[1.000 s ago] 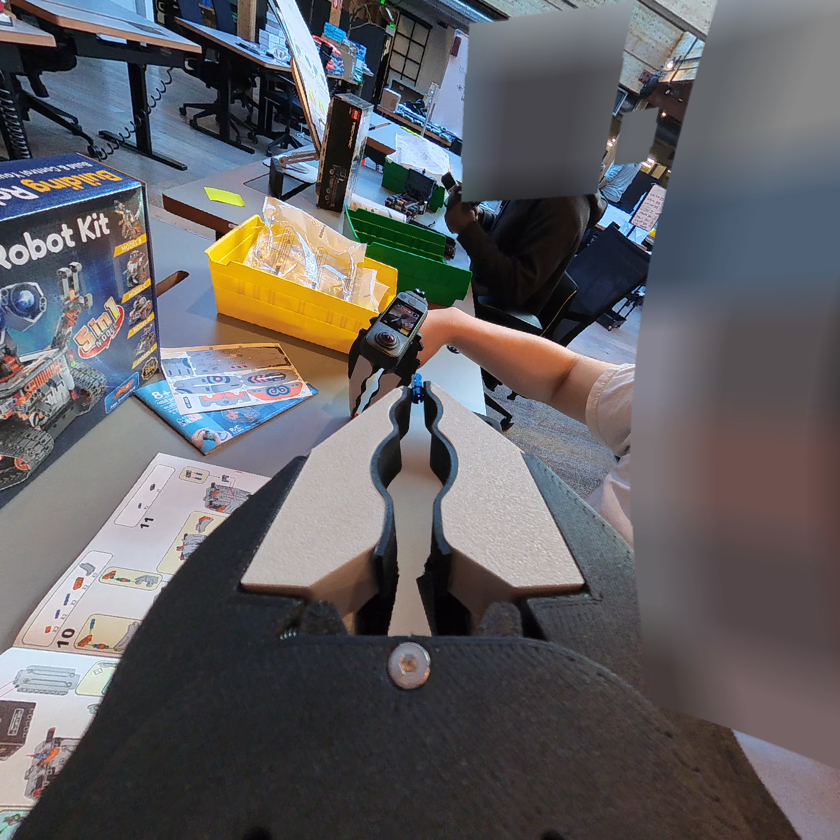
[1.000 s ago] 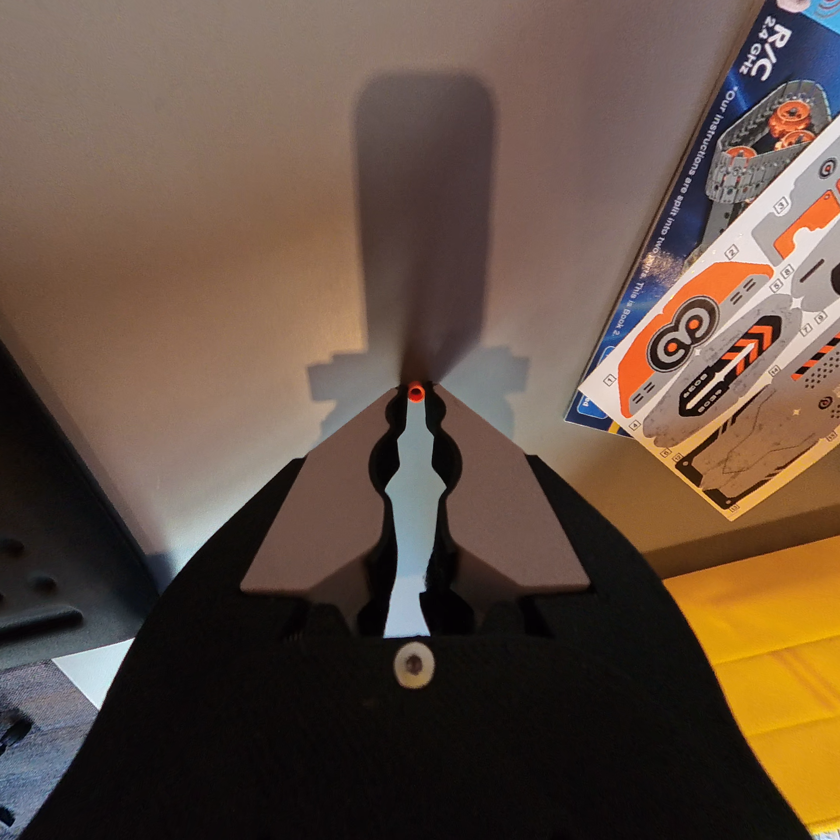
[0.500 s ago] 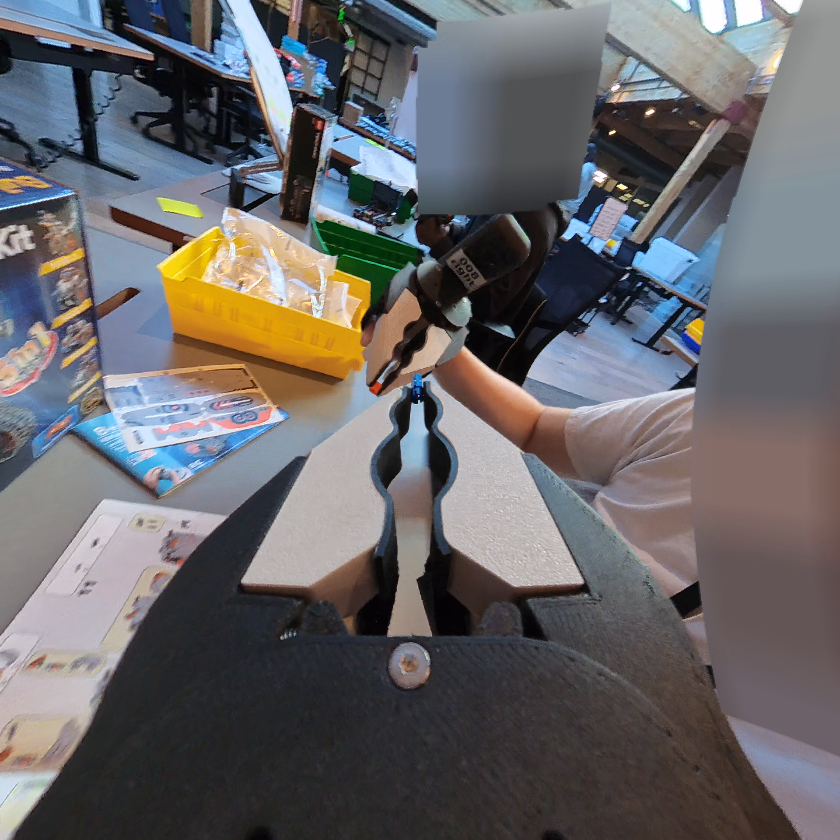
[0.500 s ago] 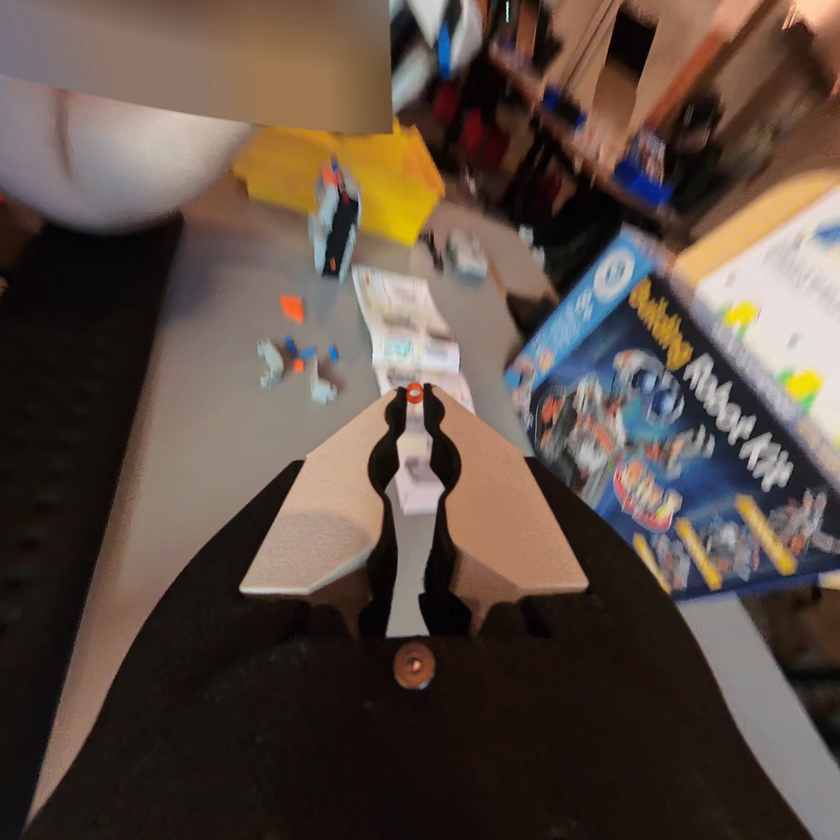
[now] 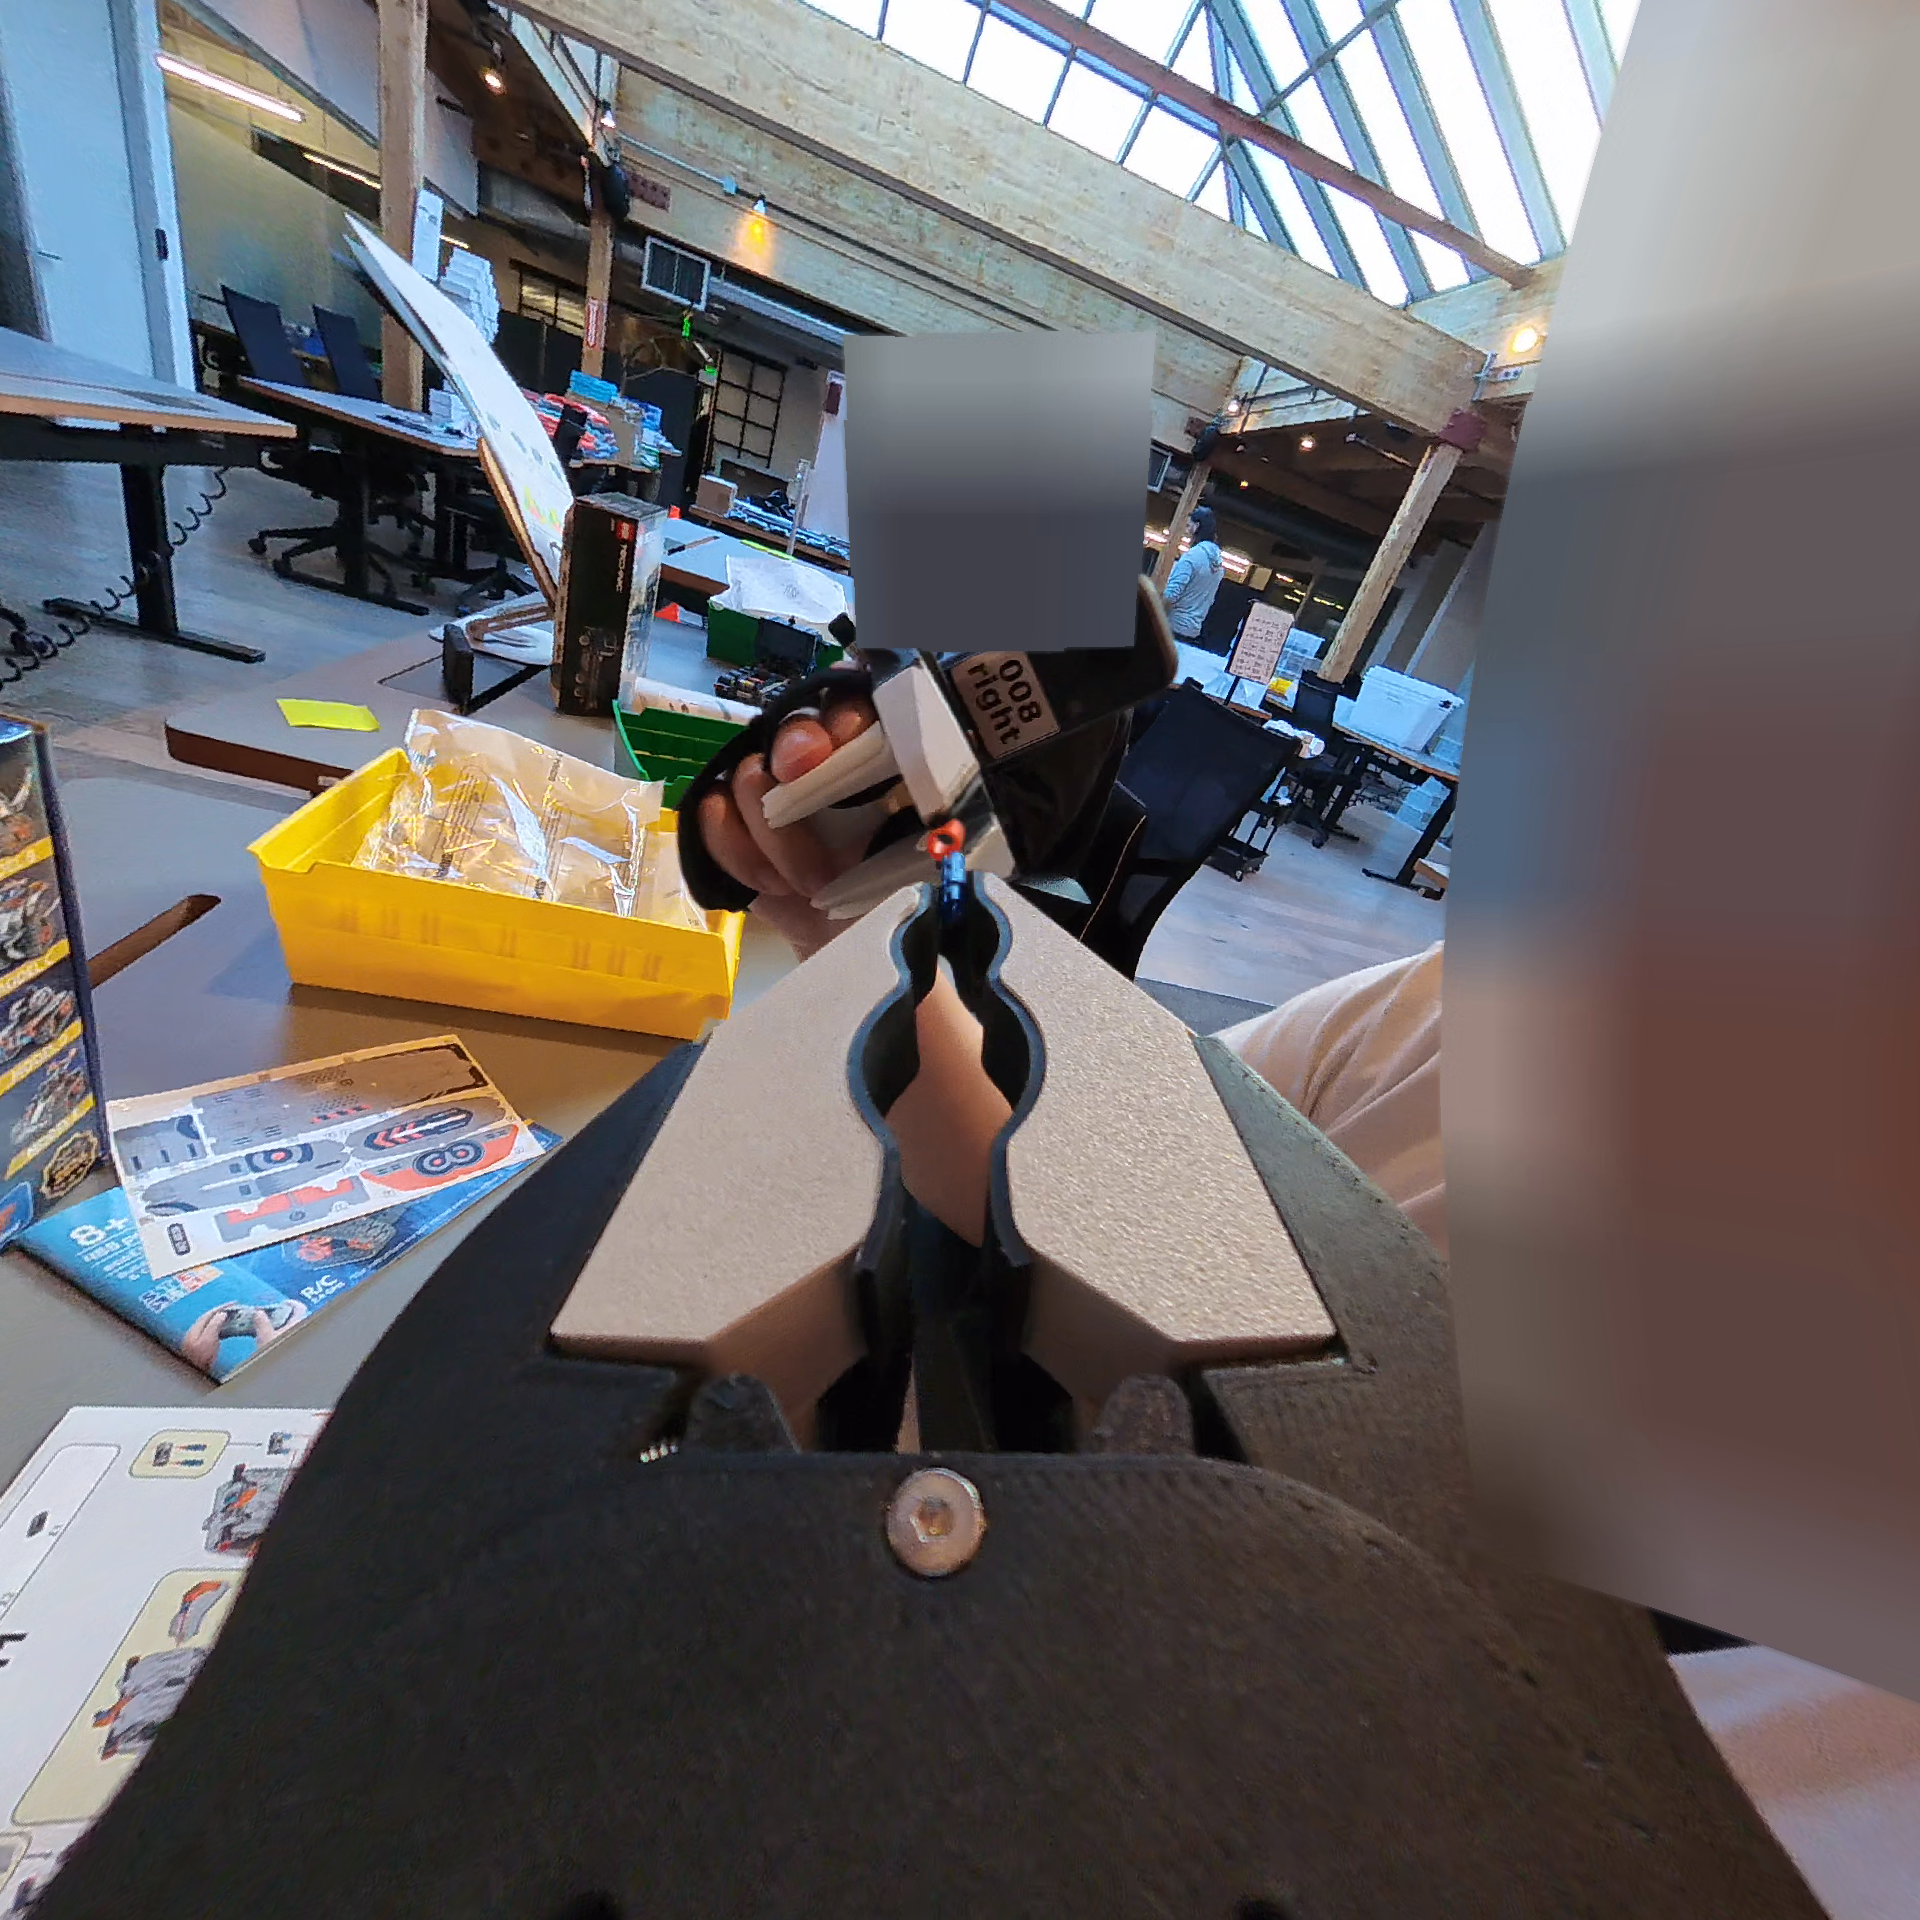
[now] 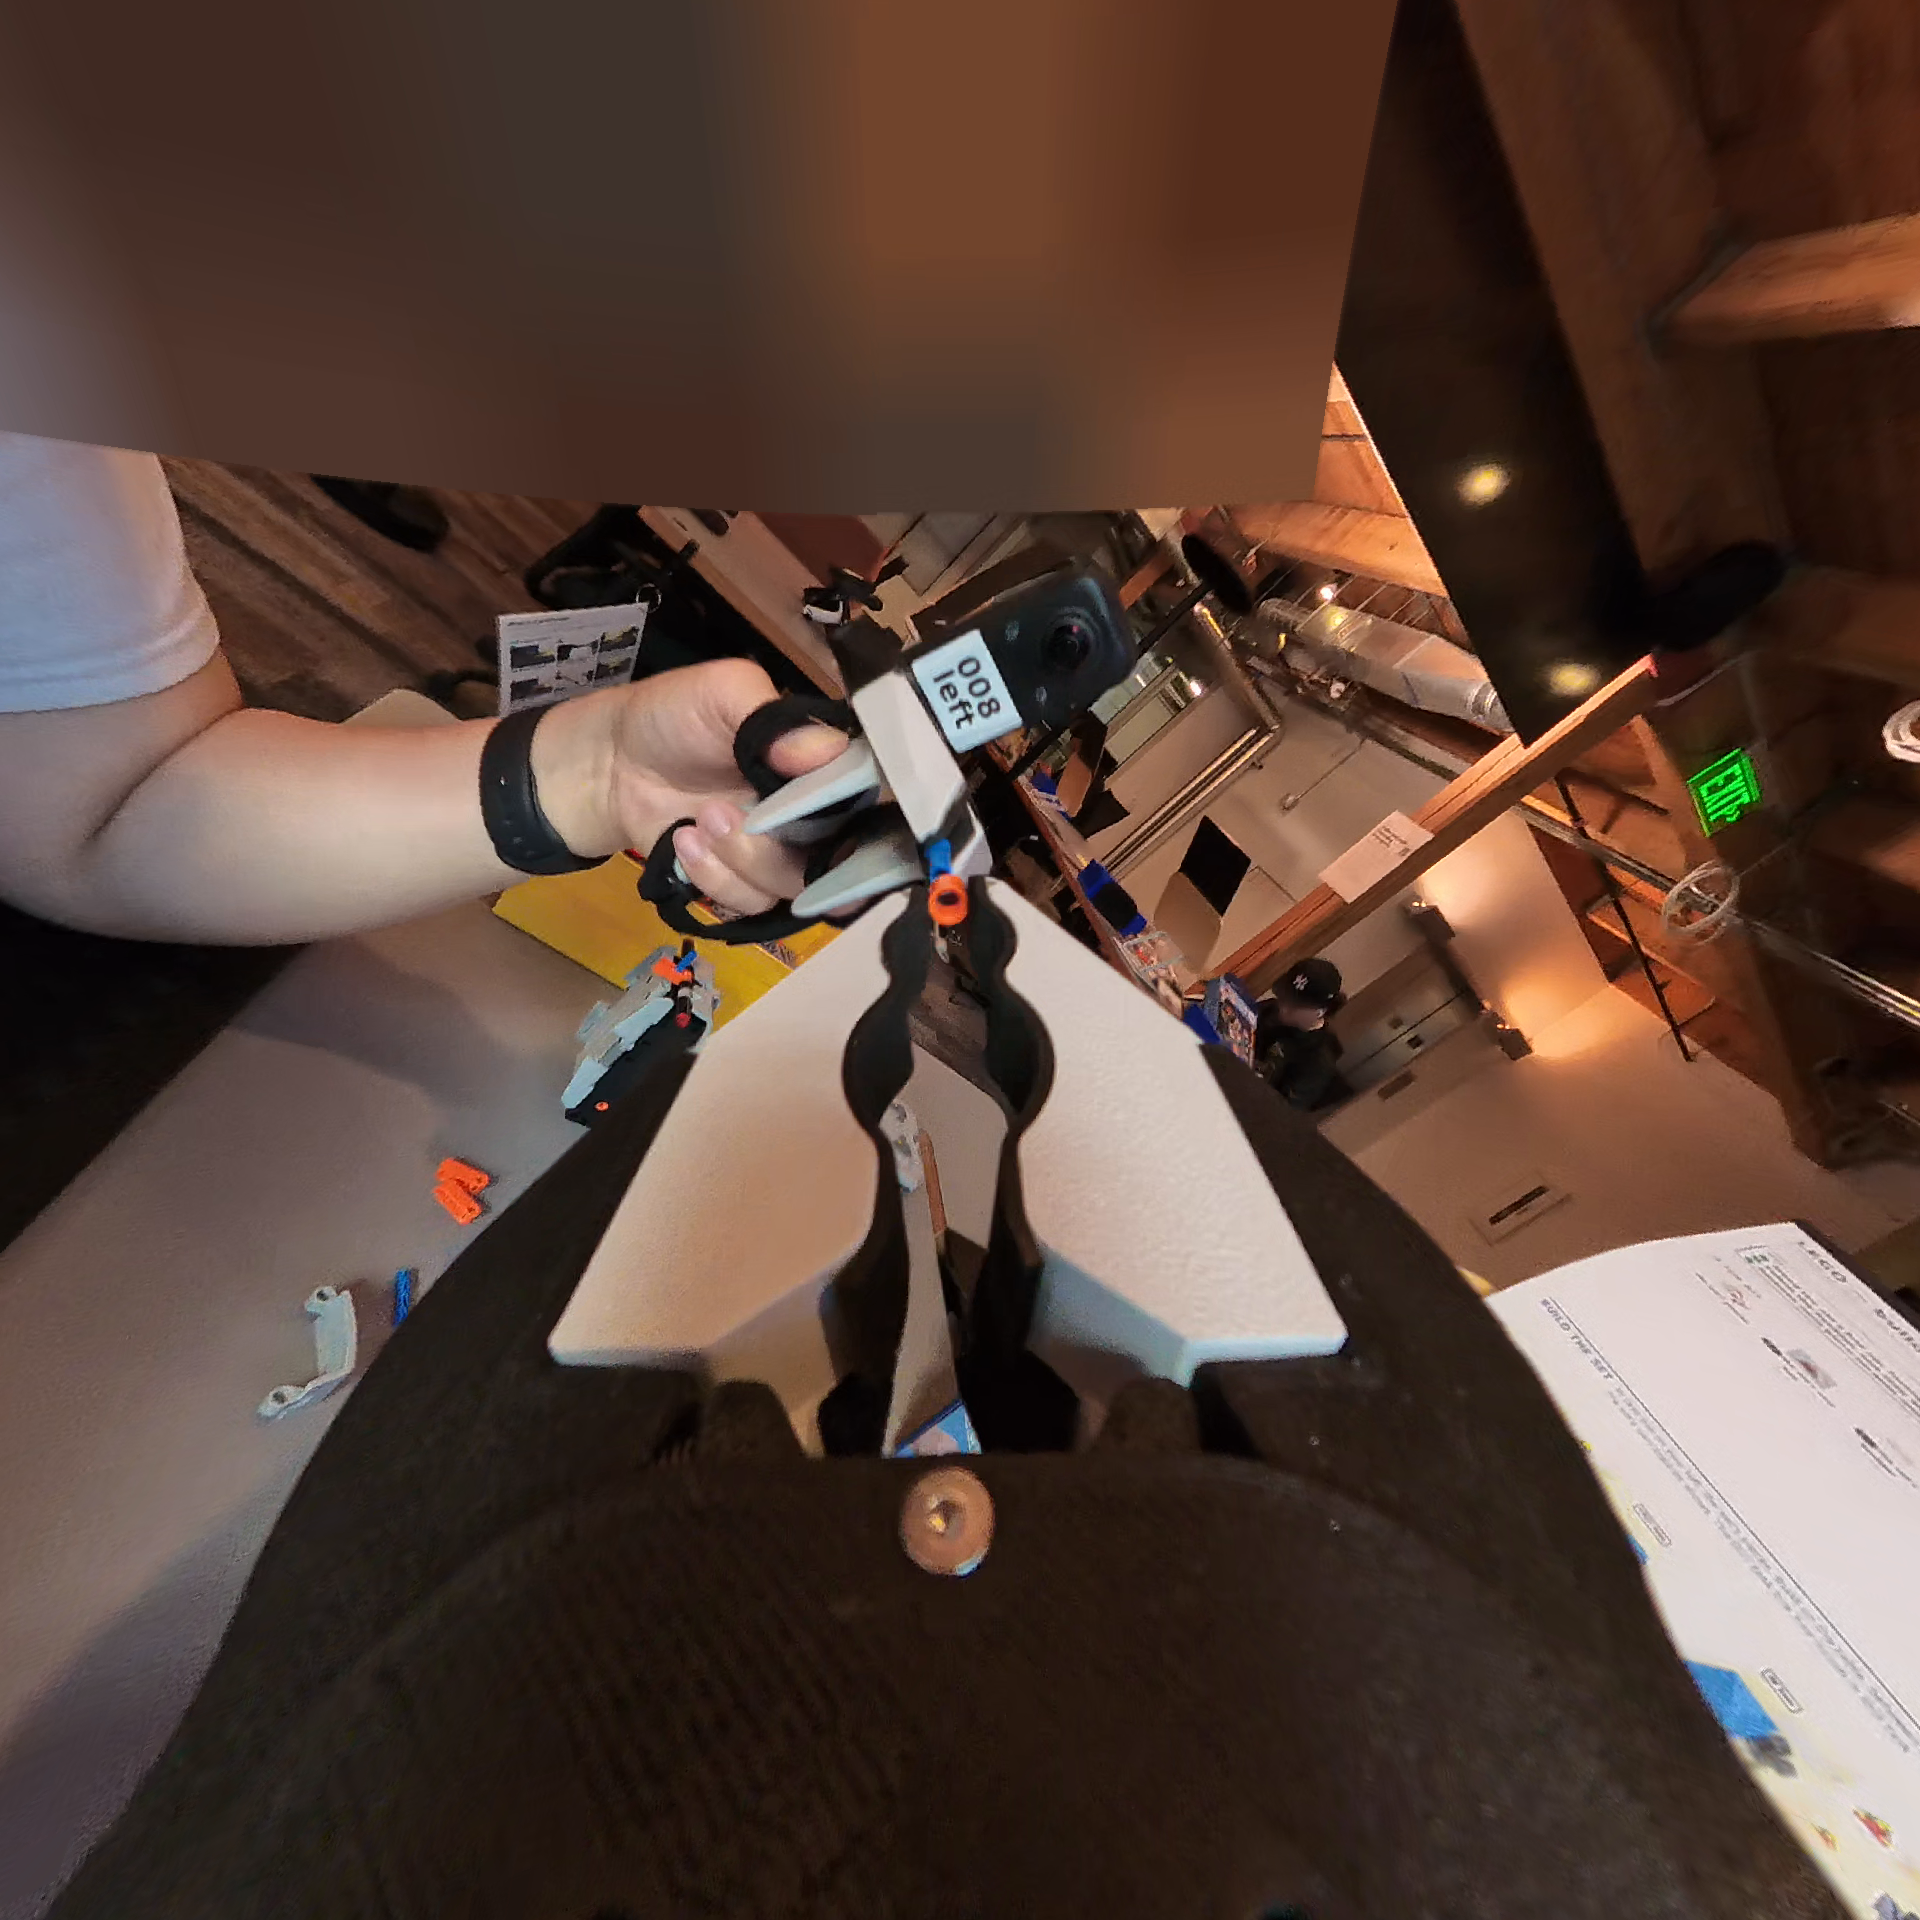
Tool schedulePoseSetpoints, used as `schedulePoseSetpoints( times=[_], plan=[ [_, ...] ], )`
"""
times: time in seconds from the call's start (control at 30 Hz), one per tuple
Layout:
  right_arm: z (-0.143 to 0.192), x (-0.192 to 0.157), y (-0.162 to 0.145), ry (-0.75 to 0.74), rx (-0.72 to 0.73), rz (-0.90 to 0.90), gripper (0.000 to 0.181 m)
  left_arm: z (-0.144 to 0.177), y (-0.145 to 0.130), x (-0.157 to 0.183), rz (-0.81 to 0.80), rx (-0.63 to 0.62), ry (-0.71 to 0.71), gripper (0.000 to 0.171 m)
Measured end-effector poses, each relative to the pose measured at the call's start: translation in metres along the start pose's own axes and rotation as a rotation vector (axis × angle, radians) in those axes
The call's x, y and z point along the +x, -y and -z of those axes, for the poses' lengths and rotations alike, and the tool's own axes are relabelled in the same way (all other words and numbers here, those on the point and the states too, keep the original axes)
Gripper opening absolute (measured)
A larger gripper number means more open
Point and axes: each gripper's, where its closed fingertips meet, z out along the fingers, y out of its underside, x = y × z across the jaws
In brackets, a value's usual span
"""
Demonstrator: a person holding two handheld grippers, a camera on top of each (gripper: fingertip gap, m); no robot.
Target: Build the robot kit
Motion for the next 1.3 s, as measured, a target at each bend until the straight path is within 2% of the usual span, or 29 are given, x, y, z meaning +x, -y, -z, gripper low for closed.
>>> schedulePoseSetpoints(
  times=[0.13,0.67,1.03,1.3],
  plan=[
    [0.004,-0.002,0.013,-0.004,0.078,0.006,0.005,-0.004,0.0,0.005,-0.003,0.001,0.004,0.003],
    [-0.002,-0.006,0.005,0.019,0.066,0.008,0.005,-0.008,-0.005,0.003,0.021,-0.018,-0.002,0.002],
    [-0.007,-0.003,0.009,-0.093,0.068,0.126,0.005,-0.005,-0.001,0.007,-0.031,-0.003,0.046,0.002],
    [-0.008,-0.015,0.013,-0.009,0.107,0.083,0.005,-0.003,-0.01,0.015,0.019,-0.065,-0.05,0.002]
  ],
)
